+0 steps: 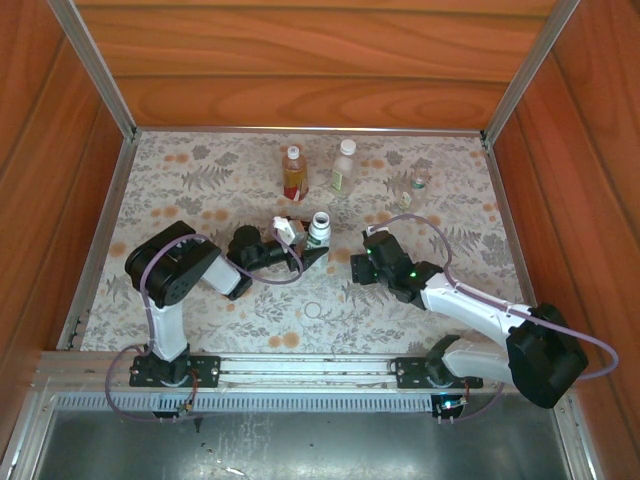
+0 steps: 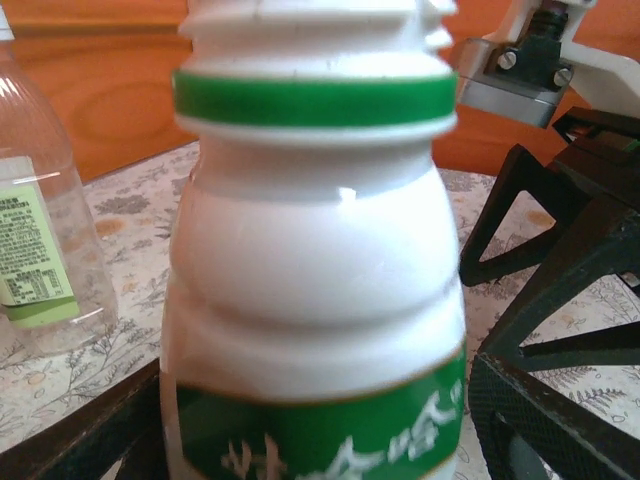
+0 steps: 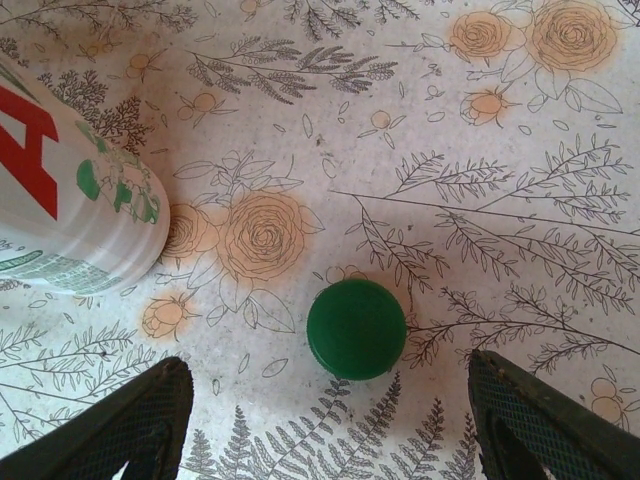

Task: Screw on the bottle caps

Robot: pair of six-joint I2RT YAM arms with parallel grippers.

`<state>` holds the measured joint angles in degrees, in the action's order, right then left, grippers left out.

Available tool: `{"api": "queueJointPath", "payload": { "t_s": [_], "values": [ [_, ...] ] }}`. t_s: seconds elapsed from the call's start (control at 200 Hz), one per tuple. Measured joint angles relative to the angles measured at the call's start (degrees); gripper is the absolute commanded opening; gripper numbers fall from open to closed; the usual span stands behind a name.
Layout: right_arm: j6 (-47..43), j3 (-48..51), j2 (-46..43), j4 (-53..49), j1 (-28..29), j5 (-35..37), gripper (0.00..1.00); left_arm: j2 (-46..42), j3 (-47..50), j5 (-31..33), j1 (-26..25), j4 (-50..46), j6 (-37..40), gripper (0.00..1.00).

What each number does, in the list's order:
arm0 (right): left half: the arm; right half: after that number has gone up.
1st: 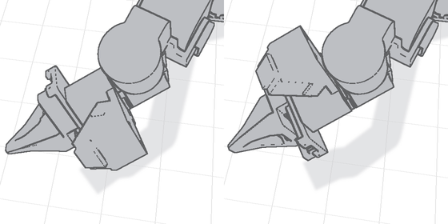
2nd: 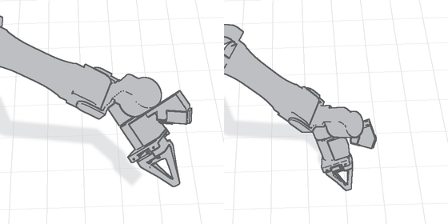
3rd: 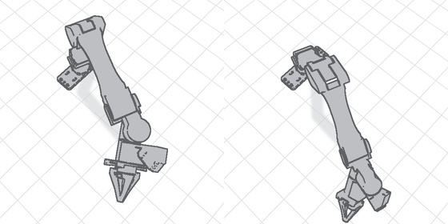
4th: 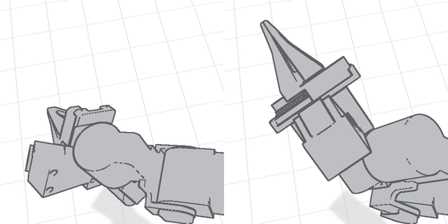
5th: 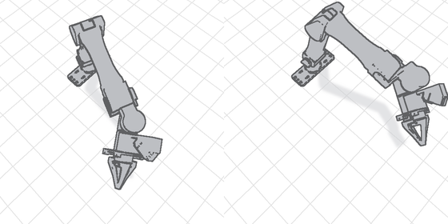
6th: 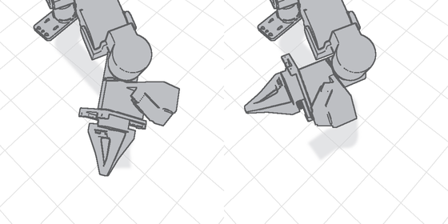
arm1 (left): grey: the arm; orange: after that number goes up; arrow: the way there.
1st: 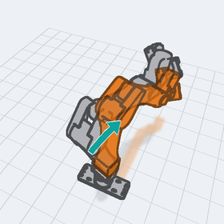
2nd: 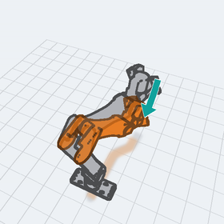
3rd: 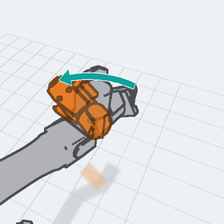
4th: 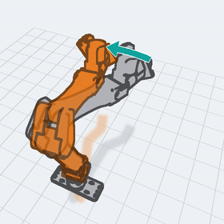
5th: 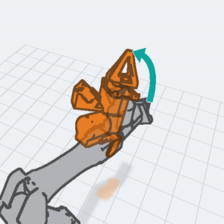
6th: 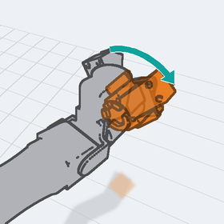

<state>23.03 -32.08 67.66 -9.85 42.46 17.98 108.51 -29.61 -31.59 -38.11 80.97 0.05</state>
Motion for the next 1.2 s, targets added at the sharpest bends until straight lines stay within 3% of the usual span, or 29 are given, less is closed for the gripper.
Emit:
{"api": "queueJointPath", "payload": {
  "t_s": [0.445,0.649,0.859,1.084,1.199],
  "values": [
    [0.8,0.0,0.6,0.0,0.0,-0.2,0.77,-0.1,-1.5,-0.2,0.0,0.0,-0.6,0.73],
    [1.1,0.0,0.9,0.0,0.0,-0.2,0.76,-0.1,-2.0,-0.5,0.0,0.0,-1.4,0.58],
    [1.1,0.0,0.9,0.0,0.0,-0.2,0.77,-0.1,-2.0,-1.3,0.0,0.0,-1.5,0.53],
    [1.6,-0.1,2.6,0.2,-0.1,-0.2,0.76,-0.1,-2.0,-1.4,0.0,0.0,-1.4,0.53],
    [1.6,-1.5,7.7,-0.5,-0.1,-0.1,0.7,-0.1,-2.0,-1.5,0.0,0.0,-1.4,0.53]
  ]
}}
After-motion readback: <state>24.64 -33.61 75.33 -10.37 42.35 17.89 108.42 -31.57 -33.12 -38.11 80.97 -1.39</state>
